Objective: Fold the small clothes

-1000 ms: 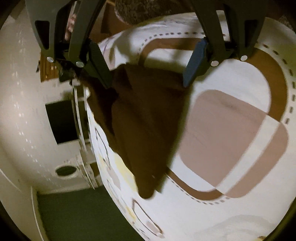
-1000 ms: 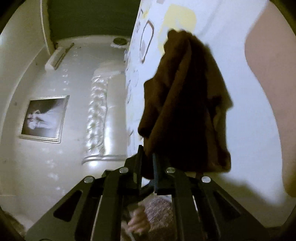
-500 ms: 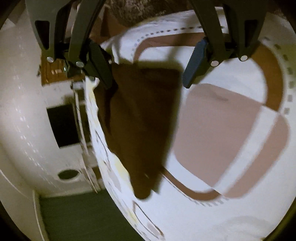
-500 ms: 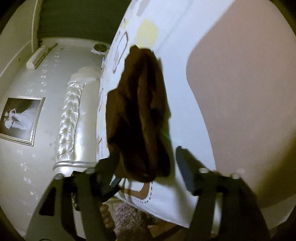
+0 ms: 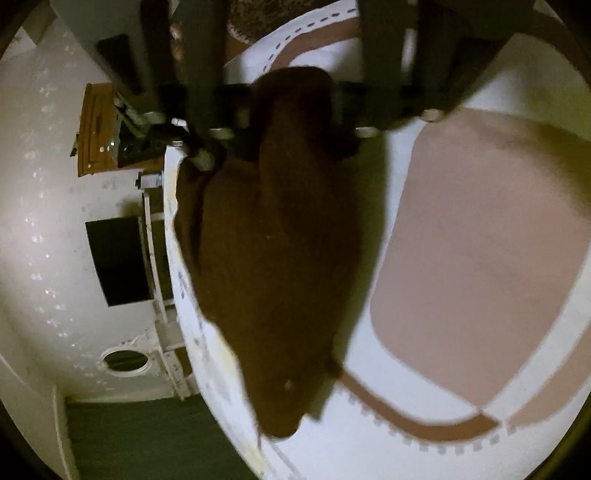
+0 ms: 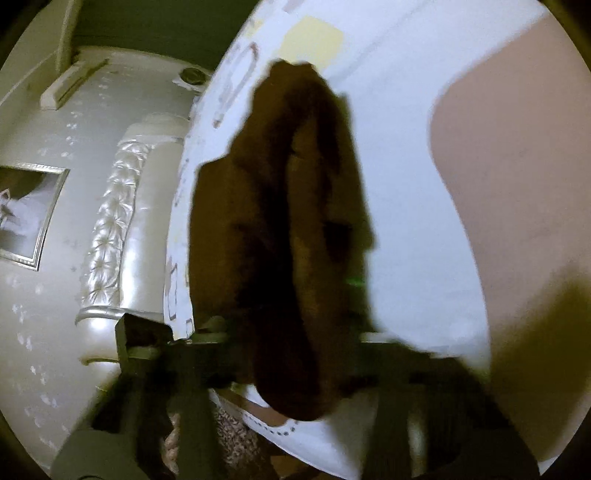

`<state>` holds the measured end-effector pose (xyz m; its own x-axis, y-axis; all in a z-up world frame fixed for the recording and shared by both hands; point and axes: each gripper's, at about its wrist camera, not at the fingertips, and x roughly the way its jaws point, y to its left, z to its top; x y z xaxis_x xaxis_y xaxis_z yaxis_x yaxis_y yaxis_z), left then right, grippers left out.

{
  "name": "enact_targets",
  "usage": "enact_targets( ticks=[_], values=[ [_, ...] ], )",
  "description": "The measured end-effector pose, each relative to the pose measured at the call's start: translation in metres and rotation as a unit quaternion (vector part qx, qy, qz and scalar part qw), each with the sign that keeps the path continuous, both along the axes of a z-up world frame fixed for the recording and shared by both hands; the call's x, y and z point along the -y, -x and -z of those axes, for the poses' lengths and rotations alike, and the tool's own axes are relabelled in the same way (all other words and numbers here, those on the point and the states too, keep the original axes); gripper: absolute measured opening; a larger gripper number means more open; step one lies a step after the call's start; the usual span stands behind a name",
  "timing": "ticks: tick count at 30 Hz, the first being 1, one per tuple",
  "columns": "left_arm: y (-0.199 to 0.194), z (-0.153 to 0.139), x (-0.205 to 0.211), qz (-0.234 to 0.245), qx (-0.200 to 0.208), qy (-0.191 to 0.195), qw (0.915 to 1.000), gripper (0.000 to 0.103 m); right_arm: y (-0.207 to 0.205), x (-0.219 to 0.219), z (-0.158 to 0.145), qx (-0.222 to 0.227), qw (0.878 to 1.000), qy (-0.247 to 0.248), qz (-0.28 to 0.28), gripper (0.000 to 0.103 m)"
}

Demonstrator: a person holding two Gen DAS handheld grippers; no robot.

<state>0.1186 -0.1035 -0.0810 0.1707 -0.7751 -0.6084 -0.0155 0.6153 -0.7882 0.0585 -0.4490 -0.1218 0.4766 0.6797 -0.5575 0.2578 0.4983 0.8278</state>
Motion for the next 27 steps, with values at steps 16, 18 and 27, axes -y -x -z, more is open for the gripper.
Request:
enact_targets(
  ticks=[16,18,27],
  values=[
    [0.001,-0.034,-0.057,-0.022,0.076,-0.03,0.9964,0.016,0.002,-0.034,0.007,0.02,0.994,-0.1,-0.031,0.011],
    [0.006,-0.03,-0.067,-0.028,0.066,-0.029,0.997,0.016,0.003,-0.043,0.008,0.016,0.994,-0.099,-0.043,0.011],
    [0.037,-0.017,-0.054,0.0,0.063,-0.05,0.9967,0.017,0.021,-0.018,0.02,-0.013,0.996,-0.088,-0.031,0.011]
  ],
)
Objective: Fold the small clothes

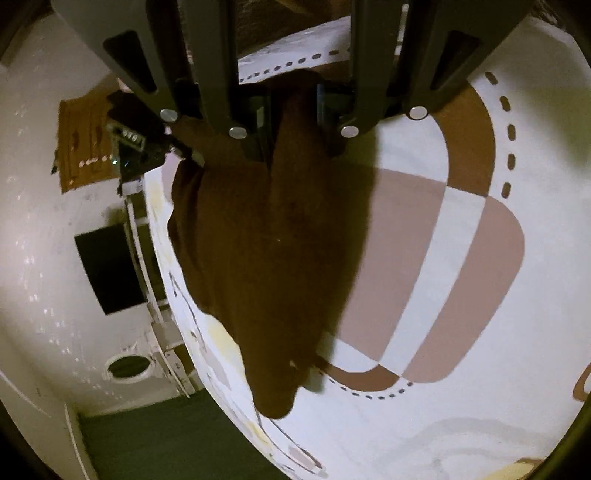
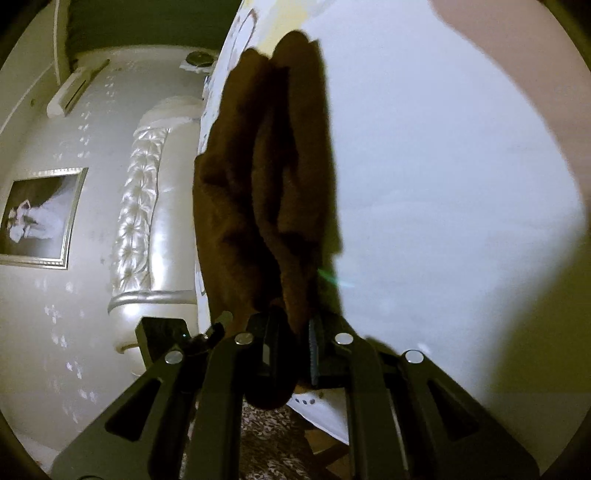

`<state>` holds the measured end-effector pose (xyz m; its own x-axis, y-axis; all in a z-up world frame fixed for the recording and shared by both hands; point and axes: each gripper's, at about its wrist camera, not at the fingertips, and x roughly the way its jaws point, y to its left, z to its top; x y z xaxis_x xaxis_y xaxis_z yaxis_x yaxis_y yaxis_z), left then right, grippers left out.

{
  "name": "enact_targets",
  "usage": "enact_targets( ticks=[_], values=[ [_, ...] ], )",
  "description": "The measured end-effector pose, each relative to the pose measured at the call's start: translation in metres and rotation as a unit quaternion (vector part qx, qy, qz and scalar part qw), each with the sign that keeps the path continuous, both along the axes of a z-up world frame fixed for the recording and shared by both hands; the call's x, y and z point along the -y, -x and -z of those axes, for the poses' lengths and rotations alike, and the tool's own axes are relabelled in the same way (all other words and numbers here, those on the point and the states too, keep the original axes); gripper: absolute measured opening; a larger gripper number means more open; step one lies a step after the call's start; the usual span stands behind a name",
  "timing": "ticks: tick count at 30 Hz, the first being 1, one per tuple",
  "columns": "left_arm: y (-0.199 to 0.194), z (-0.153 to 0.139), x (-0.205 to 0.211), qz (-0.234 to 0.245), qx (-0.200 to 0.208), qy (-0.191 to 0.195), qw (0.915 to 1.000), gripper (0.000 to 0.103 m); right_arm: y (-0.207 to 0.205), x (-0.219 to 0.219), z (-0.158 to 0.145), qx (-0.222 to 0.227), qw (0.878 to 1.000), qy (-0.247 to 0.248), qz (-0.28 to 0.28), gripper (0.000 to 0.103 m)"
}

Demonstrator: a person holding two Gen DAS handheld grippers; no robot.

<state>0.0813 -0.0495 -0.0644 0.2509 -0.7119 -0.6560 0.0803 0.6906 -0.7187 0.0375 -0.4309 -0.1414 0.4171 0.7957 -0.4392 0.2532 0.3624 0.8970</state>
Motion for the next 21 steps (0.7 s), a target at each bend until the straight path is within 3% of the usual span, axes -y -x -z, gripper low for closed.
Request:
enact_targets(
  ticks=[5,7,8,10,11,12,15,19,21],
  values=[
    [-0.006,-0.001,-0.003,0.013,-0.009,0.016,0.9998,0.024,0.003,0.009,-0.003,-0.01,1.0,-0.001,0.007,0.012],
    [-0.003,-0.006,-0.012,0.025,-0.004,0.02,0.9995,0.033,0.006,0.016,-0.004,-0.012,1.0,-0.009,0.011,0.017],
    [0.001,-0.008,-0.017,0.031,0.001,0.017,0.9994,0.037,0.008,0.022,-0.009,-0.006,1.0,-0.006,0.013,0.027],
    [0.009,-0.02,-0.026,0.044,0.025,0.009,0.9987,0.06,0.008,0.028,-0.019,0.011,1.0,0.008,0.019,0.048],
    [0.01,-0.027,-0.03,0.043,0.04,0.001,0.9983,0.065,0.005,0.032,-0.027,0.025,0.999,0.02,0.029,0.061],
    [0.008,-0.034,-0.032,0.042,0.056,-0.005,0.9975,0.07,0.0,0.034,-0.032,0.035,0.998,0.029,0.037,0.067],
    [-0.015,-0.046,-0.02,0.051,0.095,-0.019,0.994,0.076,-0.028,0.038,-0.036,0.054,0.996,0.041,0.052,0.072],
    [-0.07,-0.036,0.01,0.073,0.096,-0.015,0.9926,0.076,-0.076,0.034,-0.026,0.053,0.996,0.038,0.067,0.072],
    [-0.103,-0.027,0.028,0.079,0.098,-0.032,0.9915,0.076,-0.098,0.028,-0.025,0.059,0.995,0.047,0.061,0.072]
  ],
)
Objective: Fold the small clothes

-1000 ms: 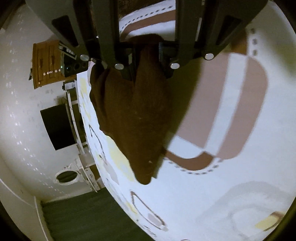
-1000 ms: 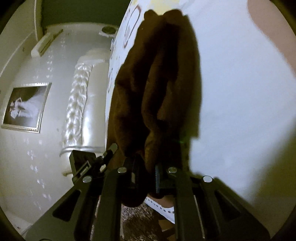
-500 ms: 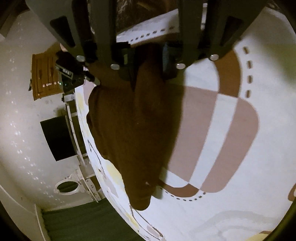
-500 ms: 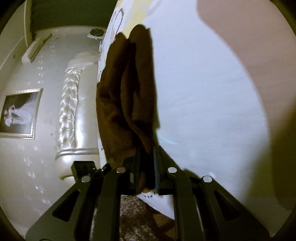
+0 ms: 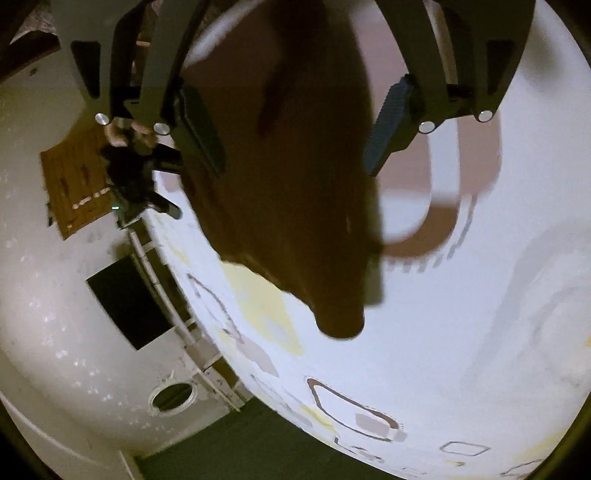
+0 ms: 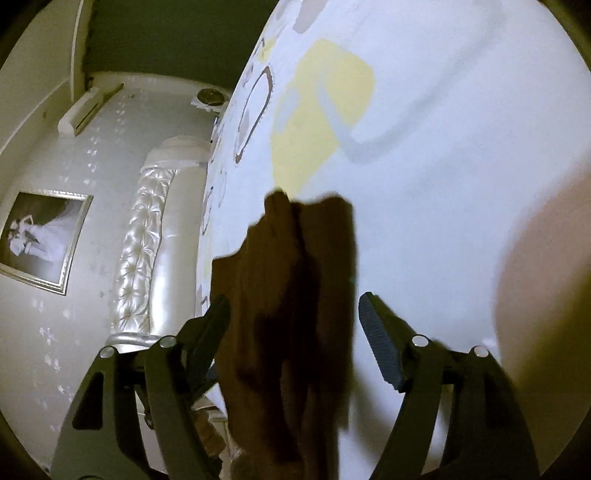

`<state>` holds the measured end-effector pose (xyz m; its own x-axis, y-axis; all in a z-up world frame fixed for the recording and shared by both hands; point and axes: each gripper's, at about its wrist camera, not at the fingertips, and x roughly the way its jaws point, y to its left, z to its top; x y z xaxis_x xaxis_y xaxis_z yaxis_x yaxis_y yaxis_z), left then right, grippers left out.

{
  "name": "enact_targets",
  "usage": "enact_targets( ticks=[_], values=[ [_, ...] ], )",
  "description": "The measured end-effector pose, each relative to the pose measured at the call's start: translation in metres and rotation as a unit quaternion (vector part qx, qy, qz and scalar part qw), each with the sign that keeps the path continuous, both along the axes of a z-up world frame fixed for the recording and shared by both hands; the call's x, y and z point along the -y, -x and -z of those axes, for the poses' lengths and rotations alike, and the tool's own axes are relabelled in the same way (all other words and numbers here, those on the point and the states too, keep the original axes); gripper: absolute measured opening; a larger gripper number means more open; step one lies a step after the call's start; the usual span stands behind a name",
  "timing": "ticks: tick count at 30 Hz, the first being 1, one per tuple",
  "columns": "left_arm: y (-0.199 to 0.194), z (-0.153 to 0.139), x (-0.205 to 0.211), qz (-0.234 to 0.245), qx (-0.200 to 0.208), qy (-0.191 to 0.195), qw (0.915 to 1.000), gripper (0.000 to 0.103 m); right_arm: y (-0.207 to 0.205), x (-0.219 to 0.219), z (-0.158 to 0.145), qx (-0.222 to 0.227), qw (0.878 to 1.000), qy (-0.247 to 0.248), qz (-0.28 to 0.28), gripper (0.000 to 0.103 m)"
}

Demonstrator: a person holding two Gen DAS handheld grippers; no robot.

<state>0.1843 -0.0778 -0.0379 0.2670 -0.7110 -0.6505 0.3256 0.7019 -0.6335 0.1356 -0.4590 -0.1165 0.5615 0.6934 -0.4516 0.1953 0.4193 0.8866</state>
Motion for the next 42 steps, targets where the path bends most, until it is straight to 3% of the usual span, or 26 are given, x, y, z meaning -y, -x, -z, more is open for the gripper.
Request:
enact_targets(
  ticks=[5,6,7,8,9,13,21,24,30,32,34,39,42],
  values=[
    [-0.055,0.024,0.017,-0.015,-0.036,0.028,0.9988,0.076,-0.032,-0.015,0.004,0.013,0.999,0.017,-0.041,0.072],
    [-0.06,0.029,0.012,-0.016,-0.043,0.04,0.9981,0.076,-0.036,-0.02,0.003,0.018,0.998,0.025,-0.052,0.066],
    [-0.063,0.031,0.012,-0.019,-0.046,0.048,0.9976,0.063,-0.039,-0.025,0.002,0.02,0.998,0.032,-0.058,0.06],
    [-0.068,0.033,0.014,-0.022,-0.041,0.046,0.9978,0.047,-0.044,-0.032,0.003,0.017,0.997,0.038,-0.069,0.039],
    [-0.07,0.036,0.016,-0.017,-0.046,0.029,0.9984,0.024,-0.047,-0.037,0.005,0.014,0.996,0.035,-0.078,0.028],
    [-0.069,0.035,0.012,-0.022,-0.045,0.015,0.9987,0.019,-0.048,-0.046,0.006,0.032,0.996,0.036,-0.076,0.025],
    [-0.082,-0.01,-0.005,-0.05,0.016,-0.012,0.9985,0.018,-0.069,-0.072,-0.015,0.079,0.994,0.012,-0.081,0.024],
    [-0.096,-0.015,-0.02,-0.067,0.015,-0.008,0.9976,0.018,-0.086,-0.086,-0.017,0.085,0.993,-0.003,-0.086,0.024],
    [-0.111,0.022,-0.047,-0.08,-0.023,-0.031,0.9961,0.019,-0.118,-0.098,0.008,0.042,0.996,0.028,-0.078,0.025],
    [-0.109,0.033,-0.051,-0.084,-0.032,-0.024,0.9957,0.022,-0.119,-0.093,0.019,0.027,0.997,0.007,-0.068,0.025],
    [-0.103,0.035,-0.058,-0.093,-0.035,0.002,0.995,0.029,-0.115,-0.086,0.019,0.022,0.998,-0.006,-0.061,0.03],
    [-0.066,0.022,-0.072,-0.092,-0.023,0.012,0.9954,0.058,-0.073,-0.063,0.005,0.029,0.999,-0.005,-0.039,0.058],
    [-0.028,0.019,-0.079,-0.083,-0.033,0.022,0.9958,0.067,-0.033,-0.064,0.003,0.027,0.998,-0.009,-0.053,0.059]
  ],
)
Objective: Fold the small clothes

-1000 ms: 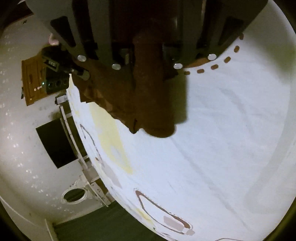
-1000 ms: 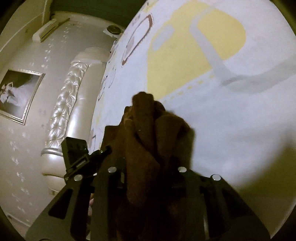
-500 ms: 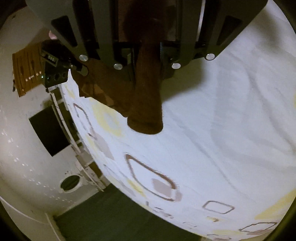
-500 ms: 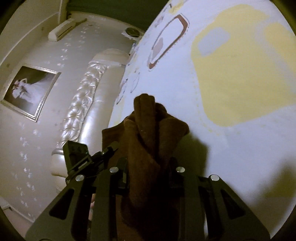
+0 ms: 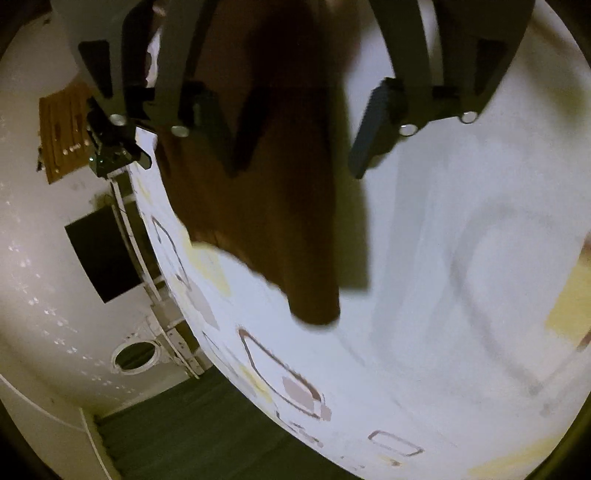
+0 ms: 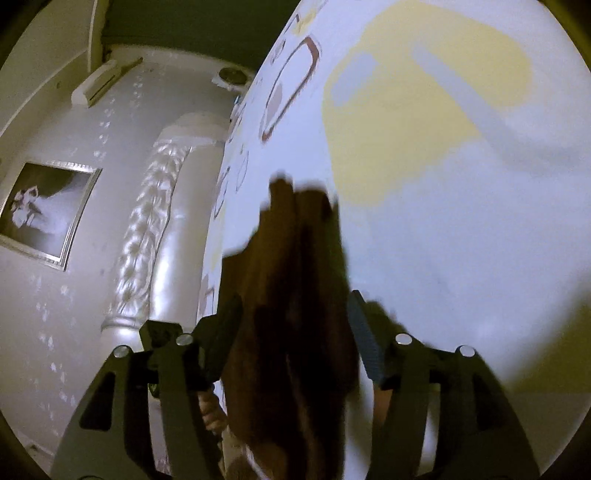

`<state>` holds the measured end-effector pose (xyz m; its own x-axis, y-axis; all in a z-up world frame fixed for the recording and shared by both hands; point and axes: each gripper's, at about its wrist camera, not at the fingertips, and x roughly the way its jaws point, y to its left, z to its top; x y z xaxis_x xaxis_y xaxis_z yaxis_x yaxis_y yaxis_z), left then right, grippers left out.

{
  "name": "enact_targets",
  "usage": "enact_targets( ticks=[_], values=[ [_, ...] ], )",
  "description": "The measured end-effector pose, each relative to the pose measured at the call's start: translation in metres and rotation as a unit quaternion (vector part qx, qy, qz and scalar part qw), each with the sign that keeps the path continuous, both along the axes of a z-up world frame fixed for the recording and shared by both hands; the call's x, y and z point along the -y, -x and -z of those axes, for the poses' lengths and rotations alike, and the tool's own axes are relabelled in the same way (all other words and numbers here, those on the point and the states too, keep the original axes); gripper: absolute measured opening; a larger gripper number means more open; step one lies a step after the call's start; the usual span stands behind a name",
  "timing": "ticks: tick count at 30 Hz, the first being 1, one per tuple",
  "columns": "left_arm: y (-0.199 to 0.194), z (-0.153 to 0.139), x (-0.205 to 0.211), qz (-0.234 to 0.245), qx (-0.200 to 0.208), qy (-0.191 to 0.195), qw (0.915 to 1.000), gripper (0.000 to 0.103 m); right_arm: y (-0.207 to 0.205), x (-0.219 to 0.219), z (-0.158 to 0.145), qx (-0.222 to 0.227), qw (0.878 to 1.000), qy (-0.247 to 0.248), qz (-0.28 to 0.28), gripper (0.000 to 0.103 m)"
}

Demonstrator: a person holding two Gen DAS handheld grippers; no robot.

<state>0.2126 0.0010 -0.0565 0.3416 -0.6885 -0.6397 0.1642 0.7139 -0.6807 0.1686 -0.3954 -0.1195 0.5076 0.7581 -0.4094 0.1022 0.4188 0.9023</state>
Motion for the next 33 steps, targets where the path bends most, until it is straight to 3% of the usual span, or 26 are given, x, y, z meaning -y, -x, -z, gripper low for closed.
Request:
enact_targets(
  ticks=[4,9,11,12,13,15,16,23,33],
  values=[
    [0.049,0.007,0.003,0.016,-0.037,0.022,0.999,0.07,0.044,-0.017,0.007,-0.009,1.0,-0.006,-0.025,0.06],
    [0.076,0.009,0.018,0.023,-0.042,0.024,0.9986,0.07,0.062,-0.034,0.005,0.0,0.999,0.011,-0.038,0.062],
    [0.075,0.008,0.024,0.021,-0.04,0.004,0.999,0.058,0.061,-0.04,0.006,-0.003,0.999,0.005,-0.039,0.061],
    [0.073,0.01,0.026,0.02,-0.044,-0.011,0.9988,0.037,0.059,-0.044,0.006,-0.003,0.999,0.006,-0.042,0.056],
    [0.074,0.012,0.027,0.018,-0.048,-0.021,0.9985,0.029,0.057,-0.05,0.007,-0.005,0.999,0.016,-0.05,0.051],
    [0.073,0.015,0.022,0.007,-0.053,-0.023,0.9983,0.022,0.056,-0.055,0.012,-0.014,0.998,0.022,-0.061,0.024],
    [0.073,0.015,0.021,0.004,-0.055,-0.023,0.9982,0.021,0.055,-0.058,0.015,-0.021,0.997,0.022,-0.067,0.019],
    [0.076,0.0,0.02,-0.002,-0.028,-0.073,0.9969,0.018,0.067,-0.057,0.013,-0.023,0.998,0.014,-0.048,0.013],
    [0.088,-0.007,0.012,-0.001,-0.015,-0.101,0.9948,0.016,0.082,-0.066,0.004,-0.026,0.998,0.022,-0.05,0.013]
  ],
)
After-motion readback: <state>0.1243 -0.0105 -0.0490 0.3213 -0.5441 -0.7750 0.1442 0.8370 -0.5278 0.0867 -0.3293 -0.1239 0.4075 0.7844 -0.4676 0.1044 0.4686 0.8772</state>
